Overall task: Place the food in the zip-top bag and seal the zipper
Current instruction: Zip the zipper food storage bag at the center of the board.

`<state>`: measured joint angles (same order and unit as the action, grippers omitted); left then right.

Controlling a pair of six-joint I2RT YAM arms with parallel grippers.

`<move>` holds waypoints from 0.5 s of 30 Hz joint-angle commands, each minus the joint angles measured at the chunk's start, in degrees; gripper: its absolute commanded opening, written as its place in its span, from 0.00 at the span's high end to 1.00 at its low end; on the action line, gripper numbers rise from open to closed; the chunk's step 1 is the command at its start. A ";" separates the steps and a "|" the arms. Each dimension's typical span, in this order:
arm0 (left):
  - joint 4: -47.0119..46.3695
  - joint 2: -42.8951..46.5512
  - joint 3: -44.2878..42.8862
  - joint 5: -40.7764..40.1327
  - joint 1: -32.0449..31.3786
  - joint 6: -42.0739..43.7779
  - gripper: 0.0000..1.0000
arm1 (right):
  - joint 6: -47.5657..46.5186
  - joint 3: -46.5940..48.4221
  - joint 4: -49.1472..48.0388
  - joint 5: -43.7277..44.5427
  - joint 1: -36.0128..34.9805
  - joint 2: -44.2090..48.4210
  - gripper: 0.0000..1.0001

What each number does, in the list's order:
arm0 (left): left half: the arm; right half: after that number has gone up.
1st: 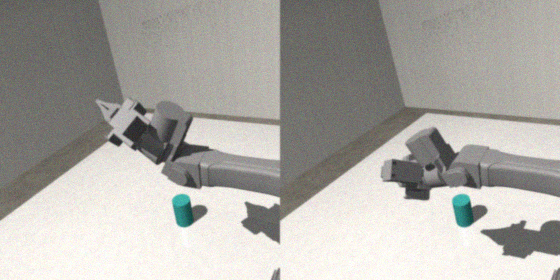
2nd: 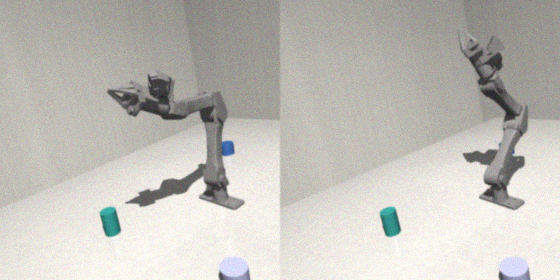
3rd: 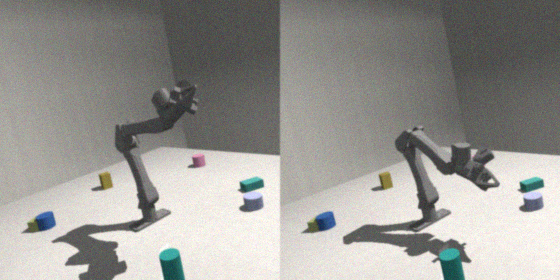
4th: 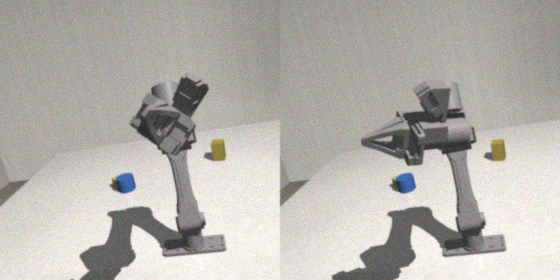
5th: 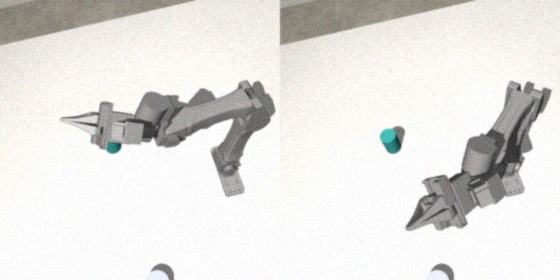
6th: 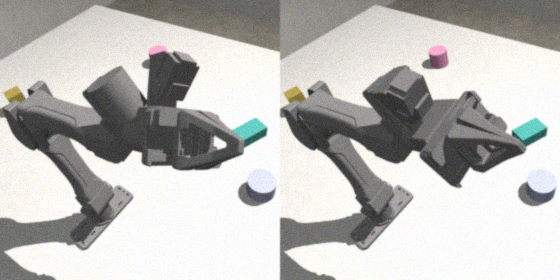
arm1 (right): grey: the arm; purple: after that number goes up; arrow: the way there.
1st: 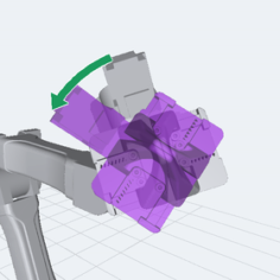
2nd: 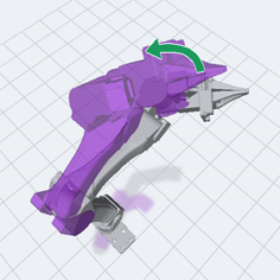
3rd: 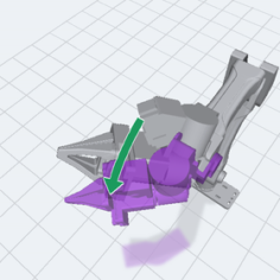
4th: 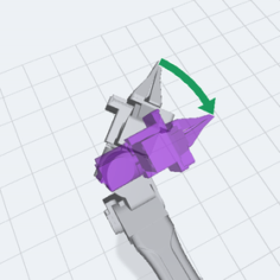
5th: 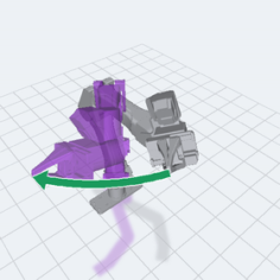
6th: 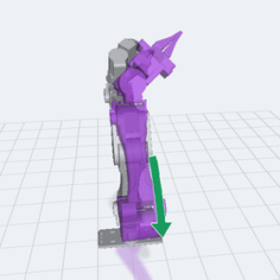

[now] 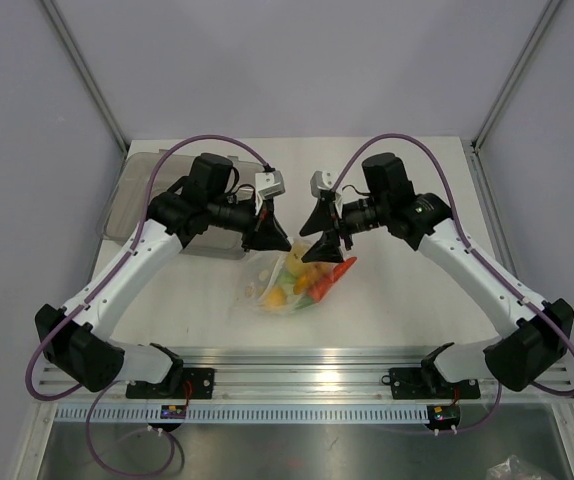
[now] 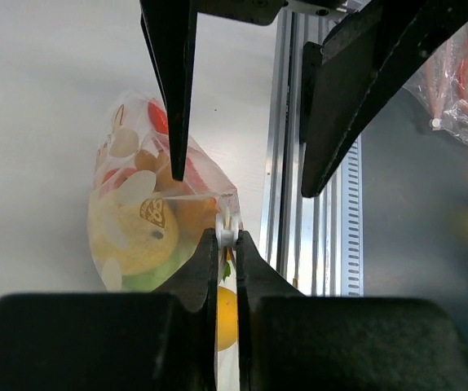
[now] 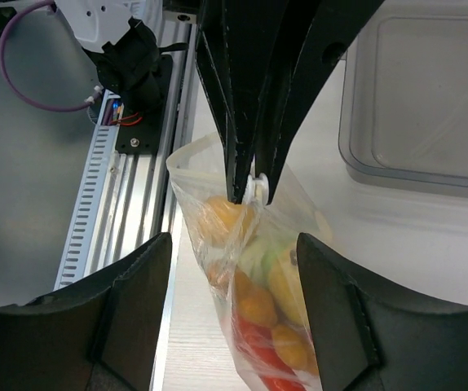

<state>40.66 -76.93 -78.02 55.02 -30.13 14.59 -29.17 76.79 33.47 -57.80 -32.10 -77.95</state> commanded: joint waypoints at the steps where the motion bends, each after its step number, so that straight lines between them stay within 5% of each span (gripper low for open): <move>1: -1.82 0.81 -3.19 3.51 0.25 1.32 1.00 | 3.33 0.46 -3.94 -0.65 -1.73 -1.32 0.31; 10: -1.38 1.25 -2.67 4.56 0.16 1.85 1.00 | 2.80 3.27 -1.66 -0.82 -2.44 -4.93 0.52; 14: -1.29 0.99 -2.49 4.74 0.25 1.76 1.00 | 4.29 3.80 -2.80 -0.39 -2.44 -5.63 1.00; 15: -1.38 0.81 -2.49 4.74 0.25 1.76 1.00 | 4.99 3.71 -3.58 1.36 -2.44 -5.54 1.00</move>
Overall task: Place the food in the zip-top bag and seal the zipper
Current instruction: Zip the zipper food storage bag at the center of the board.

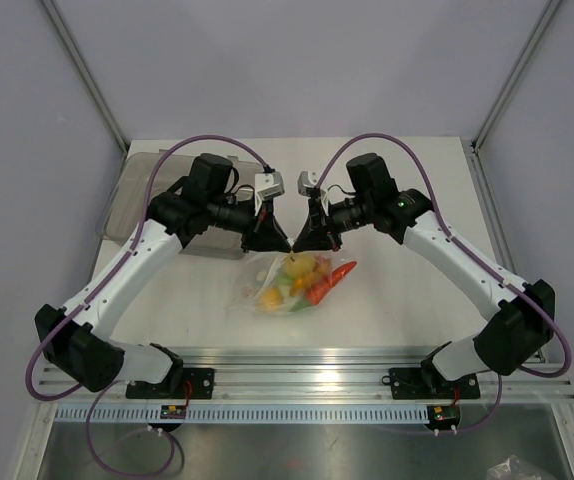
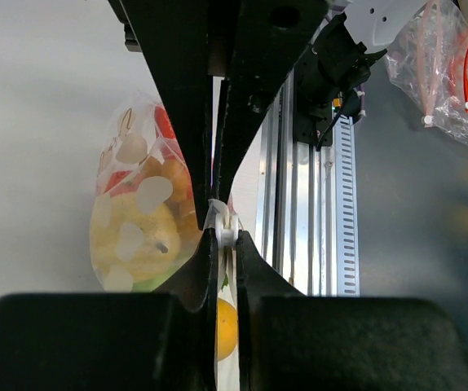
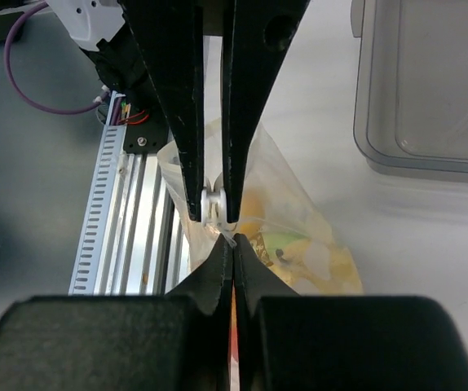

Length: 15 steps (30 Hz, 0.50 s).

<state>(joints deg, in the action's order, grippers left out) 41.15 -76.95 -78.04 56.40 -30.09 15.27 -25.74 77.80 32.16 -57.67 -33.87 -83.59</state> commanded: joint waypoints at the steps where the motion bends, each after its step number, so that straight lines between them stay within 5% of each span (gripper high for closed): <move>1: -1.77 0.92 -2.55 3.36 0.20 0.91 1.00 | 2.87 2.10 -4.11 2.29 -0.67 0.27 1.00; 3: -2.21 0.92 -2.47 2.22 0.20 -0.23 0.63 | 5.07 0.17 -7.88 4.74 -0.67 1.67 1.00; 5: -3.26 1.18 -2.21 1.52 0.20 -1.37 0.50 | 6.13 -0.98 -9.74 6.33 -0.67 2.90 1.00; 15: -8.36 1.10 0.00 1.87 0.20 -6.30 0.62 | 7.81 -2.13 -12.04 7.05 -0.67 3.44 1.00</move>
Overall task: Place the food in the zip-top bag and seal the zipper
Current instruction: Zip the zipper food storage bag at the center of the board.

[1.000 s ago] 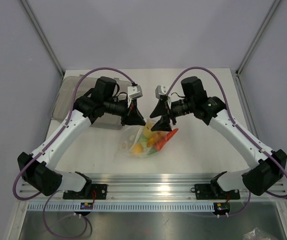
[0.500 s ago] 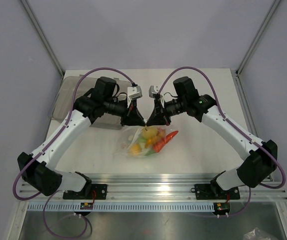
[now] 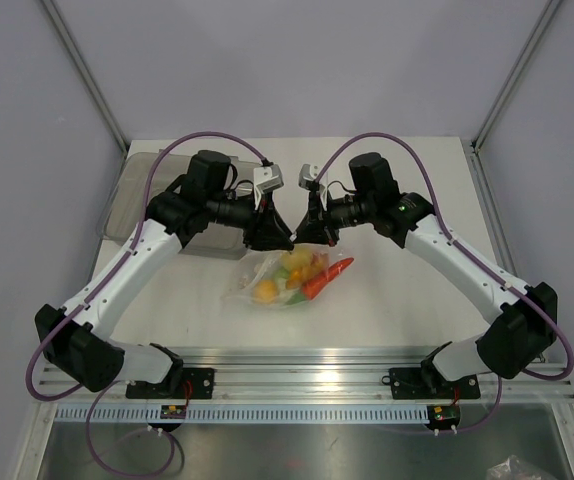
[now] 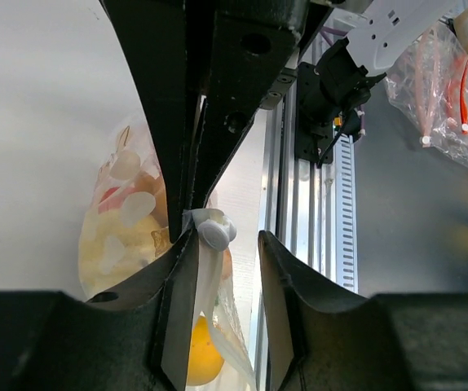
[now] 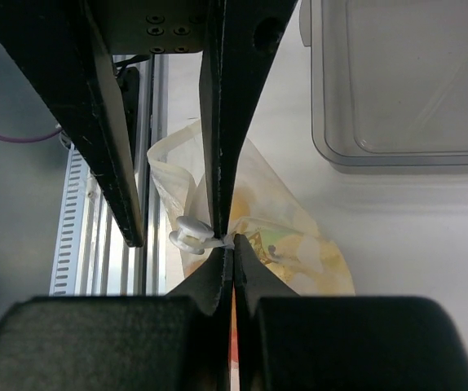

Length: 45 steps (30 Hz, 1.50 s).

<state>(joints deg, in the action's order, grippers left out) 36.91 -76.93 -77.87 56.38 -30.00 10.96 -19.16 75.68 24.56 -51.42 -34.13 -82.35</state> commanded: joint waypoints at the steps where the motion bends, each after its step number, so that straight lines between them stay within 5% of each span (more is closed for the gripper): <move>1: -3.95 0.47 -0.27 1.98 0.12 -2.08 0.61 | 1.31 0.08 -4.43 0.79 -0.32 2.10 1.00; 18: -5.35 0.11 -0.18 -7.42 0.12 -4.72 0.53 | 1.23 0.52 -2.67 0.09 -0.41 2.01 1.00; 25: -6.05 -0.24 0.34 -7.86 0.12 -5.34 0.78 | 2.10 0.61 -3.02 -0.70 -0.41 2.01 1.00; 28: -5.79 -0.42 0.35 -7.87 0.12 -5.42 0.99 | 2.98 0.79 -3.29 -0.96 -0.41 2.28 1.00; 33: -5.62 -0.42 0.78 -5.41 0.12 -4.46 1.00 | 3.51 1.22 -2.76 -0.26 -0.41 2.37 1.00; 36: -5.79 -0.07 0.96 -4.00 0.03 -3.93 1.00 | 3.25 2.54 -0.92 0.53 -0.41 1.49 0.73; 38: -5.88 -0.15 0.87 -3.47 0.12 -3.84 1.00 | 3.16 3.15 -0.48 0.53 -0.41 0.87 0.72; 39: -5.88 -0.15 0.79 -3.12 0.12 -3.67 1.00 | 3.16 3.25 -0.65 0.53 -0.41 0.61 0.76; 41: -5.62 -0.24 0.87 -2.94 0.12 -3.49 1.00 | 3.25 3.51 -1.17 0.01 -0.41 0.26 1.00; 45: -4.74 -0.59 0.96 -3.20 0.12 -2.70 1.00 | 6.49 0.71 -7.31 1.66 -0.32 2.18 1.00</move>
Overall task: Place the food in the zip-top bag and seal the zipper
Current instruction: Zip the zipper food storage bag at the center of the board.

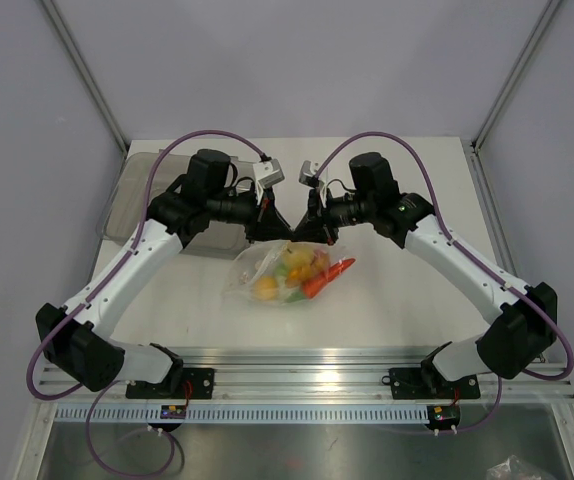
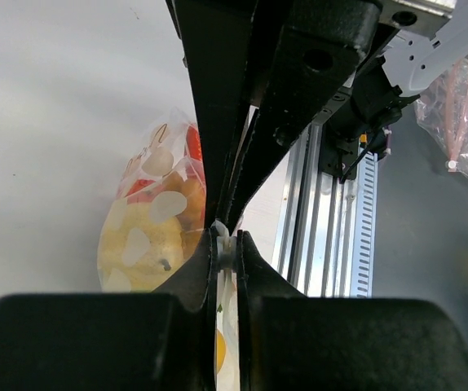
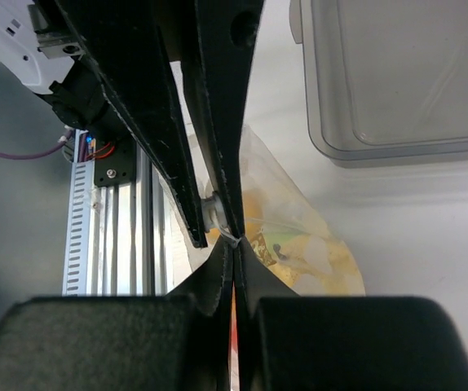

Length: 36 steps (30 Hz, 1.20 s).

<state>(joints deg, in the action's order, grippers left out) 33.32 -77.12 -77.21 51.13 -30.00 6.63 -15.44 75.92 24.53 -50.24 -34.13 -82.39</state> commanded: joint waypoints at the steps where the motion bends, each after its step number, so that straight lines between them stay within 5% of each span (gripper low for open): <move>1: -0.72 -0.48 0.31 1.78 0.12 1.80 1.00 | 4.00 -0.50 -9.22 3.19 -0.41 3.71 1.00; 7: -0.10 -1.10 1.18 0.46 0.12 2.51 1.00 | 11.12 -4.99 -17.15 13.13 0.20 7.59 1.00; 18: 1.04 -1.36 3.91 -0.33 0.64 3.47 1.00 | 20.27 -9.82 -23.65 17.72 7.05 12.51 1.00; 26: 1.48 1.18 8.74 -2.00 2.40 2.68 1.00 | 17.91 -10.79 -19.53 22.89 11.01 17.78 1.00; 36: 1.05 6.54 16.03 -5.87 3.02 0.40 1.00 | 16.41 -12.46 -14.96 41.87 13.74 23.32 1.00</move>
<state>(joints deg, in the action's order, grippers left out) 31.81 -72.90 -63.51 47.64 -27.66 8.25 2.44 63.33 13.30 -20.53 -22.41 -62.22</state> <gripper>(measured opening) 0.050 0.009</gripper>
